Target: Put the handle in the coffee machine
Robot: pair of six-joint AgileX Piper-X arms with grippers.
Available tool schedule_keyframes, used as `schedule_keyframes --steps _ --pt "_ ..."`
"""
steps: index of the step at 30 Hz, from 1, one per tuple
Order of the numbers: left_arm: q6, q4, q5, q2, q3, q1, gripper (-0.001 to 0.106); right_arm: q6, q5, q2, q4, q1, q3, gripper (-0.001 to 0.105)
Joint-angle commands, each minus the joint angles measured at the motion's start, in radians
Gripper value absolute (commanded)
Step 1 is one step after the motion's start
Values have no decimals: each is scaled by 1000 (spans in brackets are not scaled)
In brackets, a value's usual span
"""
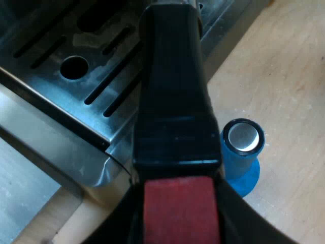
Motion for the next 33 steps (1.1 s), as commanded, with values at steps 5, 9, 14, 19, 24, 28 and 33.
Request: schedule_keyframes --steps 5,9,14,19,24,28,33 --pt "5 -35 39 -8 -17 -3 0 -13 5 -5 -9 -1 1 93" --pt "5 -35 39 -8 -17 -3 0 -13 5 -5 -6 -1 1 93" --pt "3 -35 39 -8 -17 -3 0 -13 -7 -5 -6 -1 1 93" --pt "-2 -35 39 -8 -17 -3 0 -13 -6 -5 -6 -1 1 93" --pt "-2 -35 39 -8 -17 -3 0 -13 -6 -5 -6 -1 1 93" --pt "-2 -35 39 -8 -17 -3 0 -13 -6 -5 -6 -1 1 93" --pt "-11 -35 39 -8 -17 -2 0 -13 -6 -5 -6 -1 1 93"
